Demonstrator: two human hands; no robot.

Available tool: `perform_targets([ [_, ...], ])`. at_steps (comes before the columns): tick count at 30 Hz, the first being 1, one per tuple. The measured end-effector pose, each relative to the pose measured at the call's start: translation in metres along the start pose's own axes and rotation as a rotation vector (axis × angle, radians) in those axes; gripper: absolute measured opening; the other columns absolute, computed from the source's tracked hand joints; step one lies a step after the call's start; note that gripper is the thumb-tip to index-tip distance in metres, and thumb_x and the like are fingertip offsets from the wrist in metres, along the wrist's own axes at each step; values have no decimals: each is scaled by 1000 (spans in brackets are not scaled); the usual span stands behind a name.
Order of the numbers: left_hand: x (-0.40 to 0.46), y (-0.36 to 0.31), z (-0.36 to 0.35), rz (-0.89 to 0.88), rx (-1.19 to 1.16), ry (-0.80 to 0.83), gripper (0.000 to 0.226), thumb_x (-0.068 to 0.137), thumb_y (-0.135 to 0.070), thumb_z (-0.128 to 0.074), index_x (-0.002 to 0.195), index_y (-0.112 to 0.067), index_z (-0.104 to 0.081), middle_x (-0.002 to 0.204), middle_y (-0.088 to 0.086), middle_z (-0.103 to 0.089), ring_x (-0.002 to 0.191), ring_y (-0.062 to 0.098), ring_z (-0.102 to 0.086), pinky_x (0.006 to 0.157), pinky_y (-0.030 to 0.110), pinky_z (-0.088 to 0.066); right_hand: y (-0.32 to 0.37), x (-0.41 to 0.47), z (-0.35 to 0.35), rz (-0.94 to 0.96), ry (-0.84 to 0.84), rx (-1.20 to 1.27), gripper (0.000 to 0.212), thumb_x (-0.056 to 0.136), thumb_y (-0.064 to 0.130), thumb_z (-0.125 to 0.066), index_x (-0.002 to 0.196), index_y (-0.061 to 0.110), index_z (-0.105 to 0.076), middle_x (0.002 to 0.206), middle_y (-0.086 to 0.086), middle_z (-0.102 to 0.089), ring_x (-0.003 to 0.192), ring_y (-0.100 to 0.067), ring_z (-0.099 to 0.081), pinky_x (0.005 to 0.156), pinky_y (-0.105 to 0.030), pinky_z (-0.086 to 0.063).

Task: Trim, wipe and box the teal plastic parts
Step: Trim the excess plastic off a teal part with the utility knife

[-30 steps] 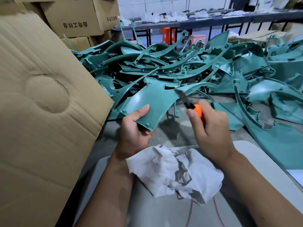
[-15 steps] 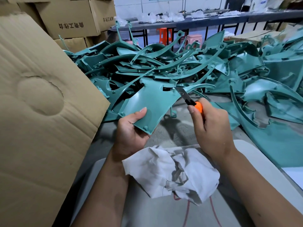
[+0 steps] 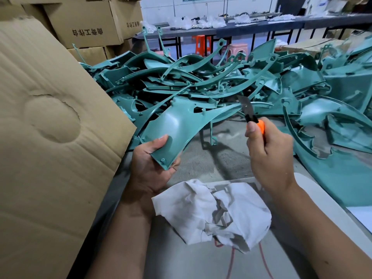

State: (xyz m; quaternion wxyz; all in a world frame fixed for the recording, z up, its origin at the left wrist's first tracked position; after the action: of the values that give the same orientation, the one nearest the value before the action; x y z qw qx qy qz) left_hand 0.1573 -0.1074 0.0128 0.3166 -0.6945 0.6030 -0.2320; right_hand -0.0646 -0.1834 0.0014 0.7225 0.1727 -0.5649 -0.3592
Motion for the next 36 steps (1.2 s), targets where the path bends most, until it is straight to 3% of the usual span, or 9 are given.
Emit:
perform_targets([
  [6, -7, -8, 7, -63, -20, 76, 47, 54, -16, -78, 94, -7, -55, 61, 2, -60, 37, 11, -50, 35, 15, -38, -29, 13, 18, -278, -114, -132, 48, 110, 40, -42, 76, 9, -55, 66, -12, -60, 63, -29, -56, 59, -39, -44],
  [10, -4, -9, 8, -105, -82, 29, 21, 75, -13, -59, 95, -11, -57, 73, 0, -61, 43, 11, -51, 37, 17, -41, -47, 19, 24, -486, -104, -151, 52, 108, 42, -44, 80, 2, -61, 74, -22, -66, 74, -45, -63, 70, -54, -54],
  [13, 3, -3, 5, -107, -18, -61, 41, 81, -7, -58, 121, -10, -64, 112, 9, -74, 92, 26, -75, 75, 35, -62, -40, 18, 23, -403, -143, -128, 47, 108, 42, -45, 77, 10, -56, 69, -16, -61, 64, -32, -58, 59, -43, -48],
  [16, 10, 9, -8, -95, 65, -130, 59, 86, 3, -57, 144, -5, -51, 140, 19, -61, 129, 40, -58, 108, 57, -46, -10, 7, 9, -81, 28, -52, 36, 109, 35, -47, 74, 25, -47, 61, 2, -47, 49, -11, -43, 44, -23, -38],
  [21, 20, 26, -18, -86, -29, -234, 44, 96, 3, -54, 141, 1, -50, 111, 13, -68, 93, 24, -72, 70, 30, -61, 14, -11, -16, 205, 455, -86, 36, 104, 46, -49, 80, 19, -52, 59, 9, -47, 52, -13, -48, 51, -36, -40],
  [25, 21, 29, -23, -74, -96, -245, 45, 98, -1, -52, 143, 5, -52, 138, 19, -62, 123, 33, -64, 86, 34, -61, 18, -13, -21, 255, 533, -72, 31, 103, 44, -53, 80, 24, -48, 57, 10, -40, 52, -12, -44, 51, -30, -29],
  [30, 19, 28, -22, -4, -124, -220, 40, 94, -2, -54, 132, 7, -59, 115, 17, -72, 89, 25, -75, 71, 30, -63, 17, -14, -19, 220, 525, -83, 37, 102, 49, -51, 80, 20, -50, 57, 6, -44, 52, -16, -44, 51, -40, -35],
  [34, 20, 27, -20, 15, -119, -176, 44, 80, -9, -61, 121, 4, -66, 113, 17, -74, 96, 28, -74, 88, 38, -61, 21, -15, -19, 231, 535, -31, 35, 103, 50, -50, 79, 24, -50, 56, 10, -40, 50, -14, -45, 49, -33, -31],
  [36, 19, 27, -18, 37, -98, -164, 25, 87, -8, -58, 100, 3, -76, 102, 17, -77, 89, 27, -76, 84, 37, -61, 20, -15, -20, 222, 535, 10, 35, 104, 48, -51, 78, 24, -49, 56, 11, -39, 49, -14, -45, 50, -28, -30],
])
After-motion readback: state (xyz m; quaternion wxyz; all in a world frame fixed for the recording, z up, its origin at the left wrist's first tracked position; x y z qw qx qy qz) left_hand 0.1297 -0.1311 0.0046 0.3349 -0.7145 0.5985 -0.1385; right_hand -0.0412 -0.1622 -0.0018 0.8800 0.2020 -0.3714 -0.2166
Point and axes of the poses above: each hand's wrist, its own x-axis towards the middle knuckle, its own z-axis out of the back of the hand, y = z × x, the point moved 1 cm from there along x, towards the middle knuckle
